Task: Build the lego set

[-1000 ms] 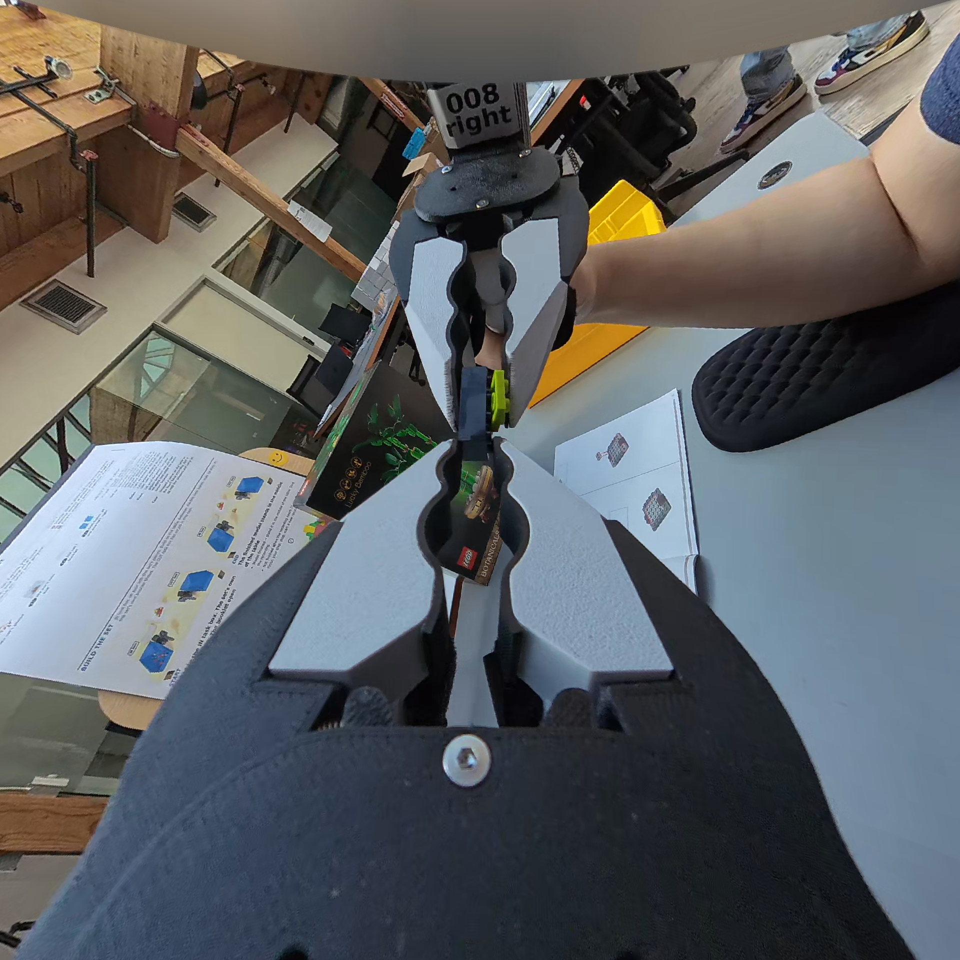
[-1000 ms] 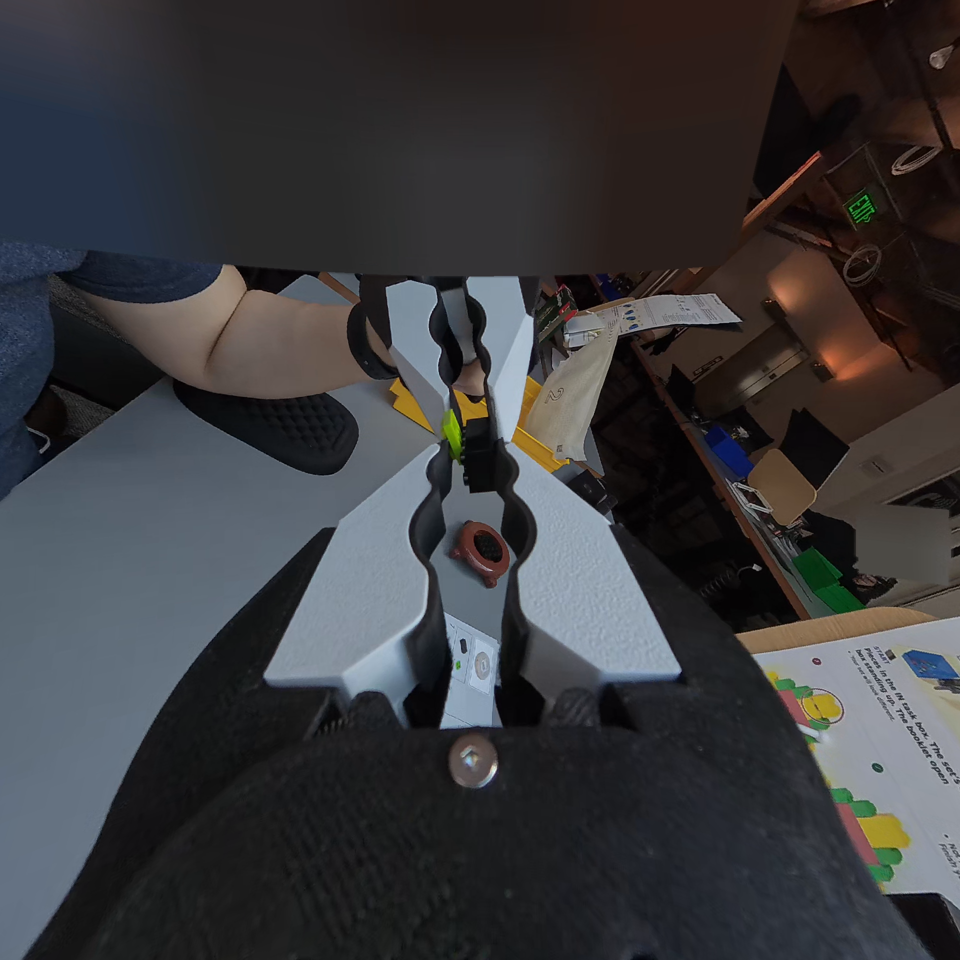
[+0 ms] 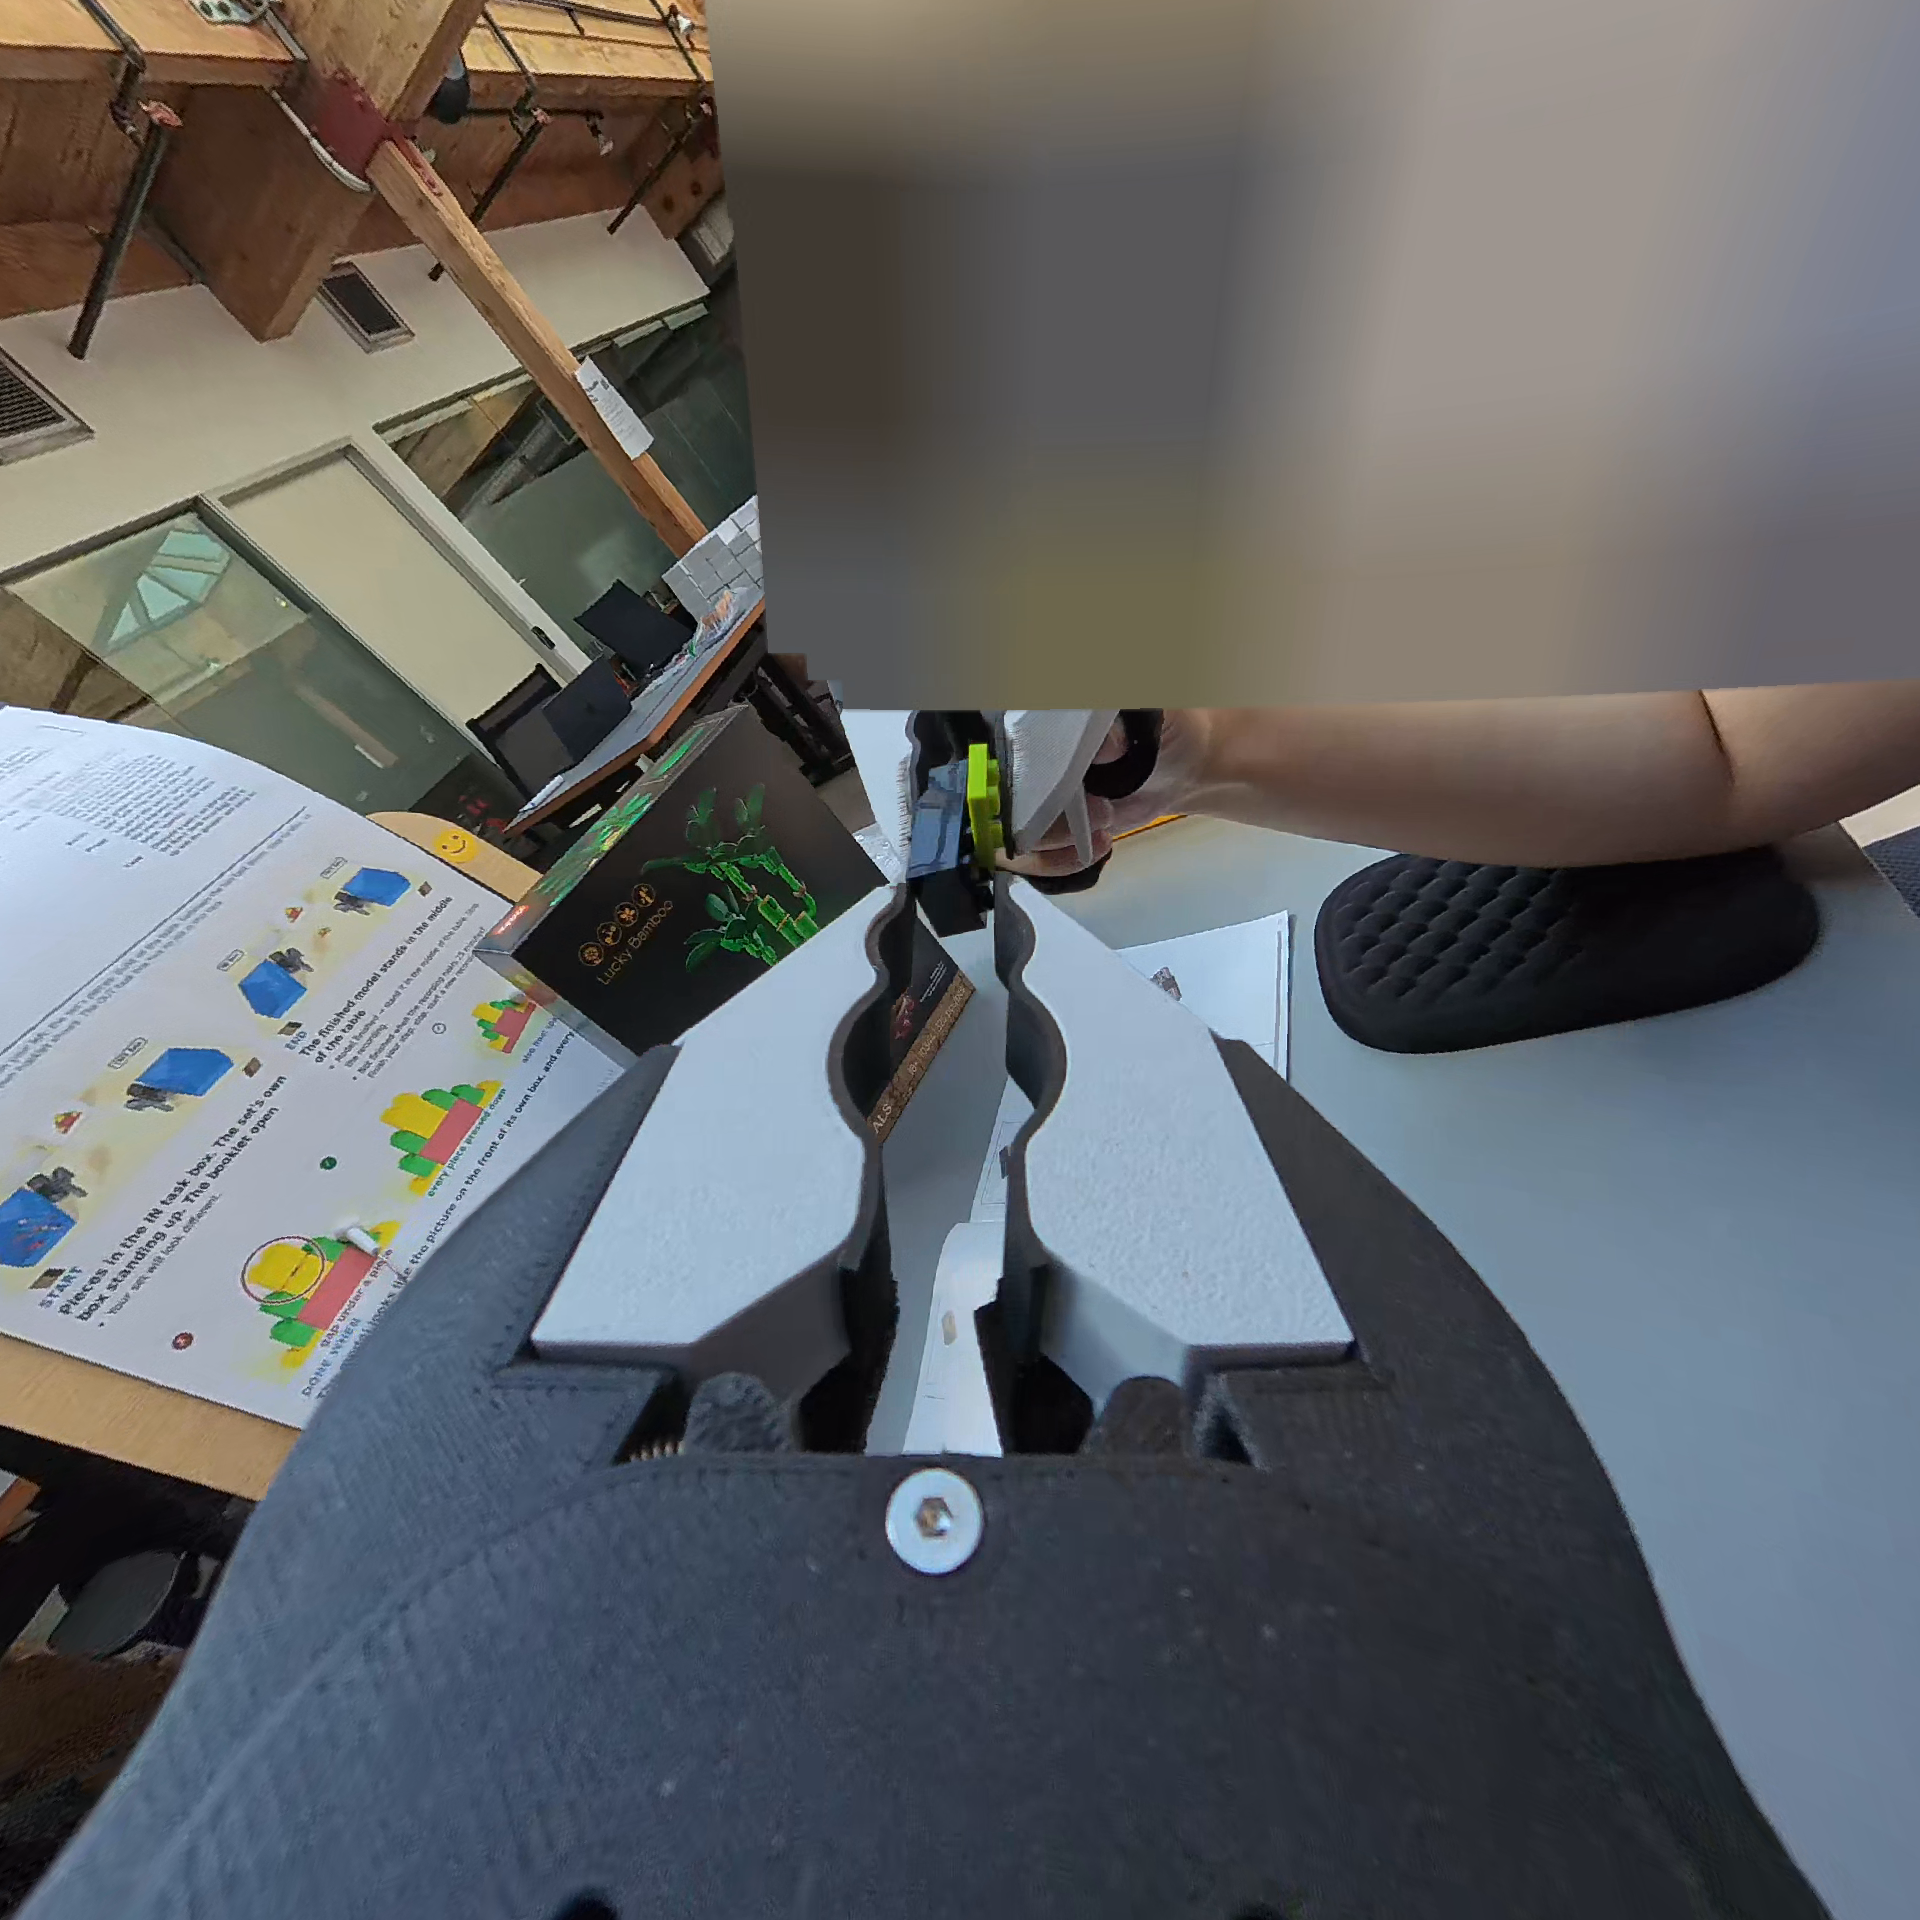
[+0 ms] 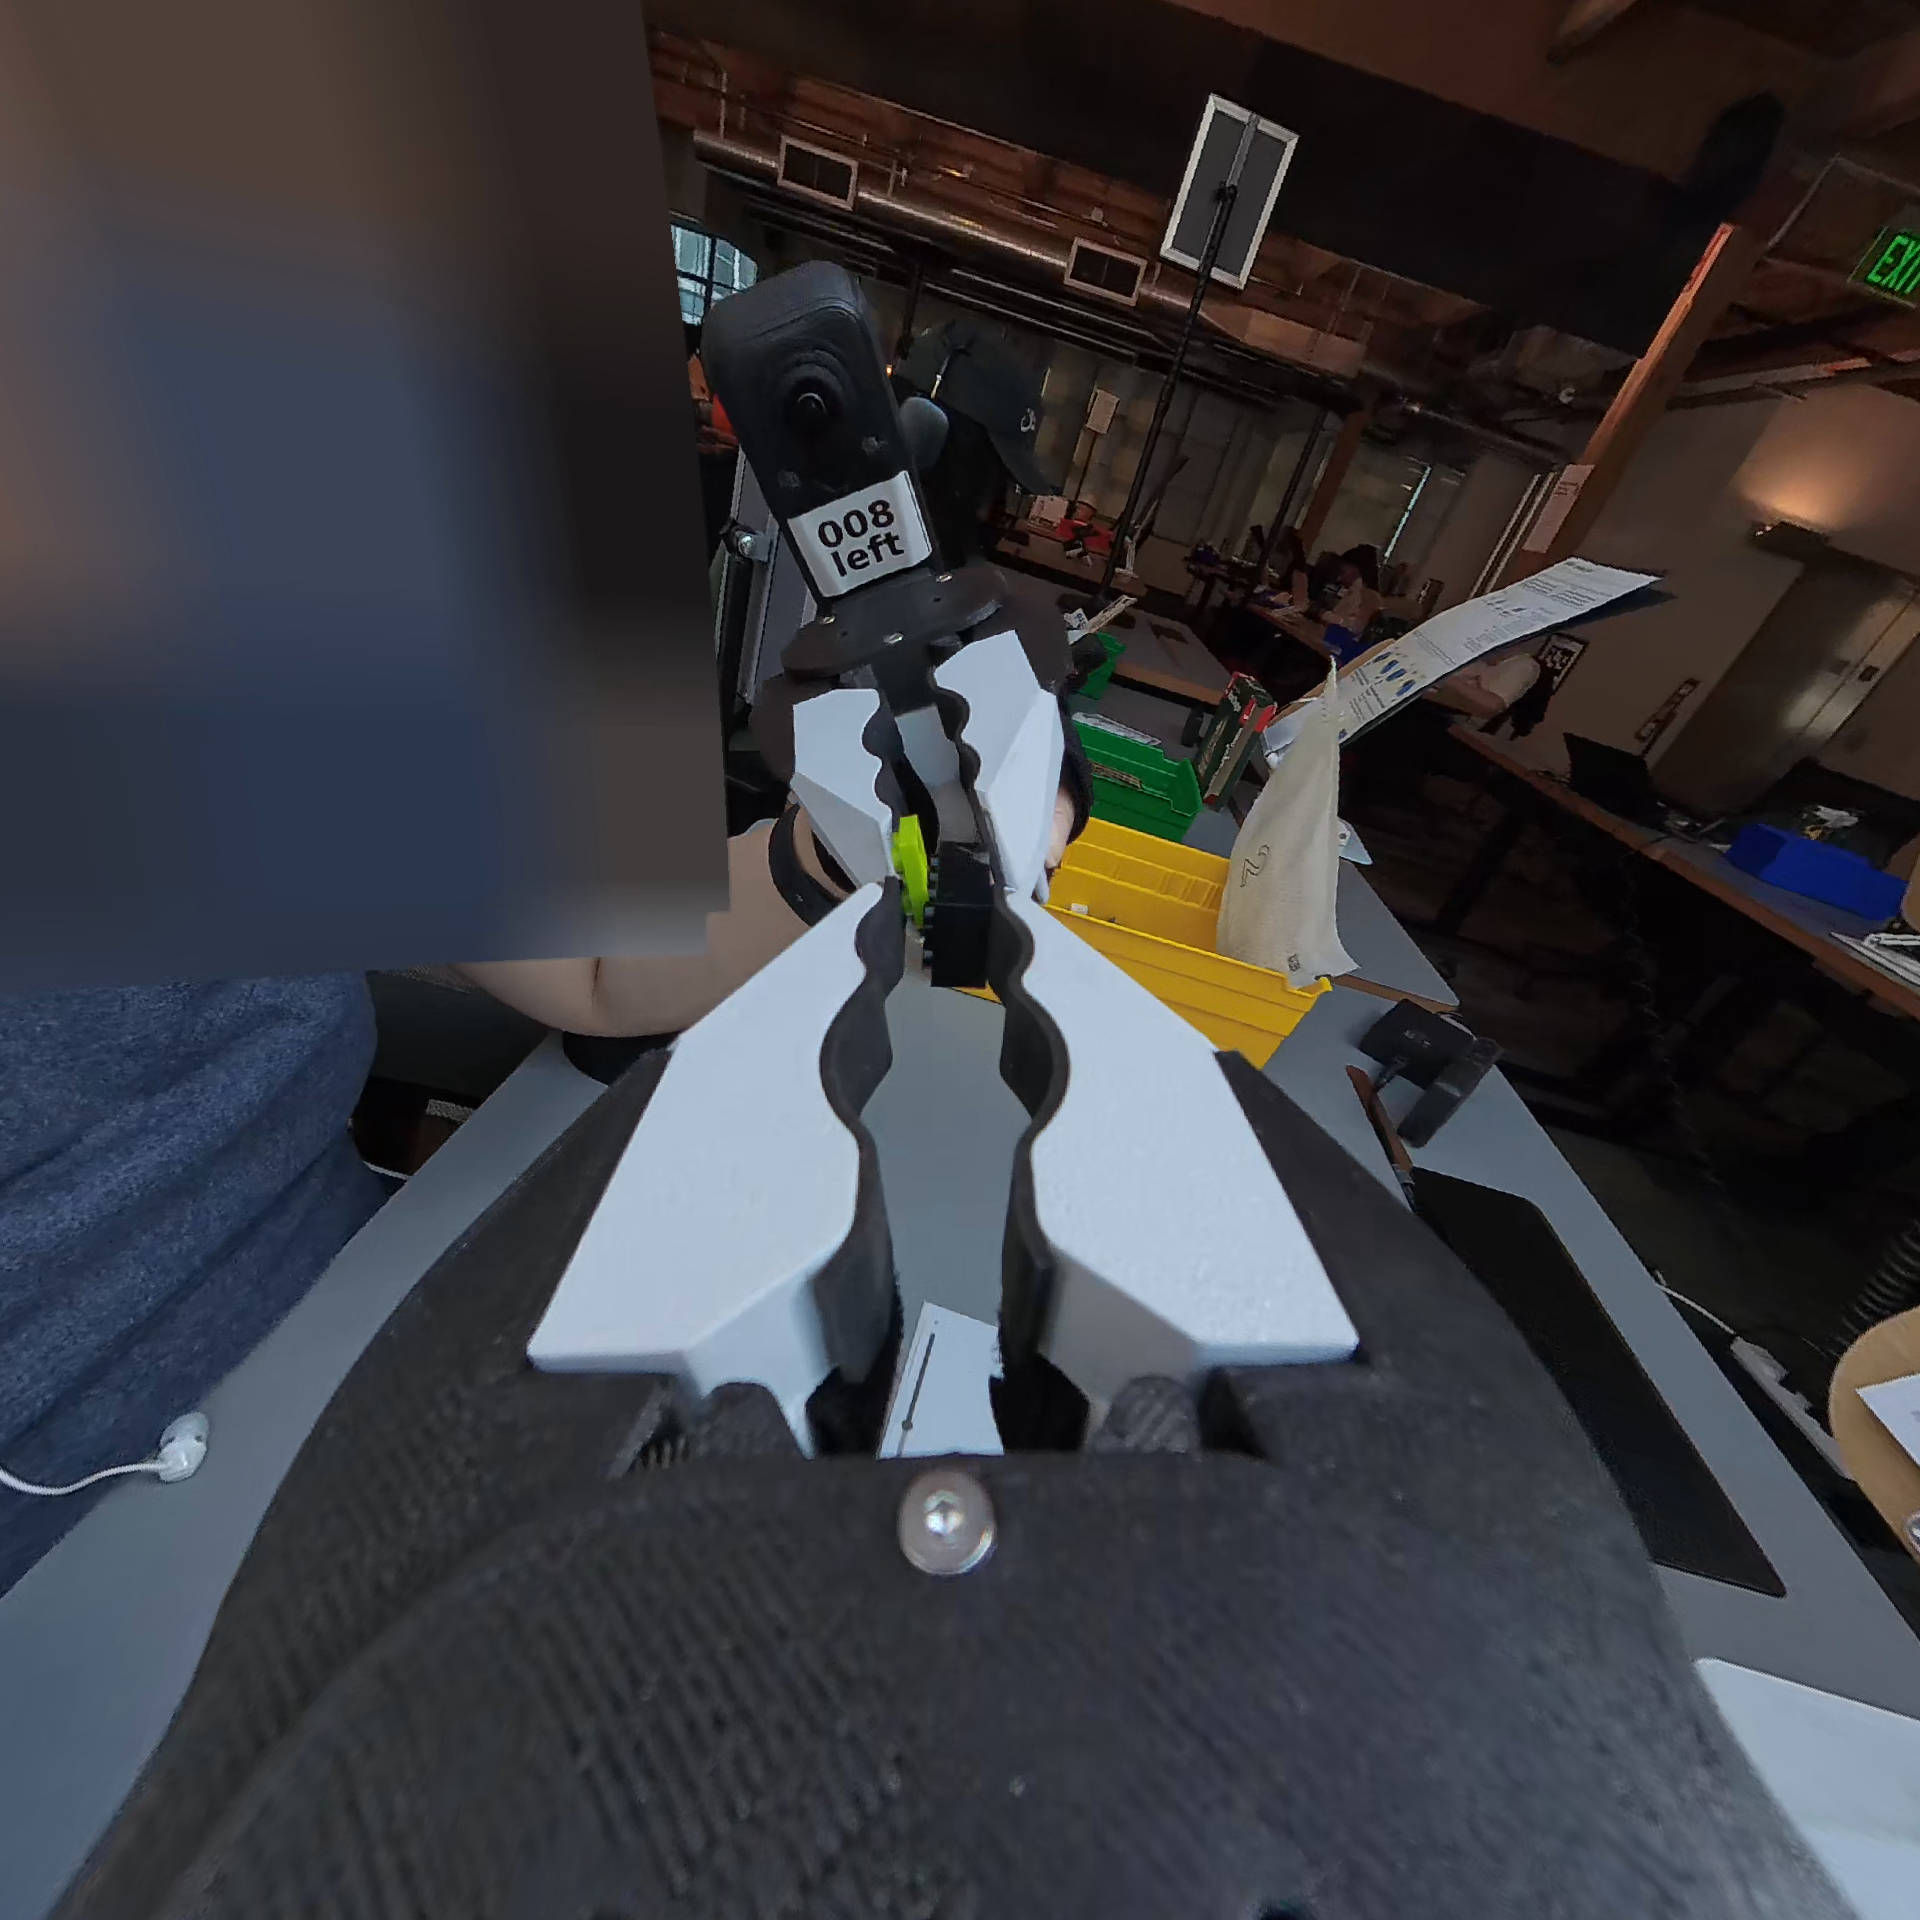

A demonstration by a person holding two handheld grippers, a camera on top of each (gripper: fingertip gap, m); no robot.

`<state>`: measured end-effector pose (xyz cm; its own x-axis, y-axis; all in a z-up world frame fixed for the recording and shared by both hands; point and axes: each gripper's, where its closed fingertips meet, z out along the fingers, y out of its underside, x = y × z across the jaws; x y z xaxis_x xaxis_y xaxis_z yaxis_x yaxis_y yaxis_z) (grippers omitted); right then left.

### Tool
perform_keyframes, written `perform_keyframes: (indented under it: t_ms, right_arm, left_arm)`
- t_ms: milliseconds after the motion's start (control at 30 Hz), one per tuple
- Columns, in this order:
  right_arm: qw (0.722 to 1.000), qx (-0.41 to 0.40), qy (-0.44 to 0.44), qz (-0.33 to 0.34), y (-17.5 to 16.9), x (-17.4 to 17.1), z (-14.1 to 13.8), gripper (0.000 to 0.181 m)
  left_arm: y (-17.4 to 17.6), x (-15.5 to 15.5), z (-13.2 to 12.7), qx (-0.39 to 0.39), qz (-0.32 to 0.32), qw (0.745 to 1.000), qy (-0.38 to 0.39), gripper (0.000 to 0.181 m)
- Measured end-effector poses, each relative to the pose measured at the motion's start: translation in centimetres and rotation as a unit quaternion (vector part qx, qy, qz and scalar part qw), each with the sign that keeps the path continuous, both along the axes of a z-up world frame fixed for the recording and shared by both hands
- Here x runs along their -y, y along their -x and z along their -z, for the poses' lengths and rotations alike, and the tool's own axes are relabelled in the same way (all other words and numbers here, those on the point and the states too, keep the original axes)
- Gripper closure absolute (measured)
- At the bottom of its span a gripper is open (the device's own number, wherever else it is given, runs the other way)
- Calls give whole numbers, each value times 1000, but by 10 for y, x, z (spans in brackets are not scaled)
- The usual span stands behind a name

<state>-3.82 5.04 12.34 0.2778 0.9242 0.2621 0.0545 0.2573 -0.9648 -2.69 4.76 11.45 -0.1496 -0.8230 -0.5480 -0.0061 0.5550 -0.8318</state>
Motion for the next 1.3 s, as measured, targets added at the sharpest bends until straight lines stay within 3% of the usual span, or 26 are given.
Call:
perform_keyframes:
  t_ms: [333,500,967,1300]
  right_arm:
    - [992,-77,89,-46,1,-4,-10,167]
    - [991,-79,101,-30,1,-13,-6,167]
    - [992,-80,98,-12,0,-18,-5,167]
    - [994,-72,78,-5,-2,-16,-6,167]
  left_arm:
    - [5,0,-13,-1,41,992,119,165]
    - [5,-7,-20,16,34,988,150,167]
    - [4,-14,-16,10,-2,993,116,168]
    - [2,-13,-17,27,9,994,109,169]
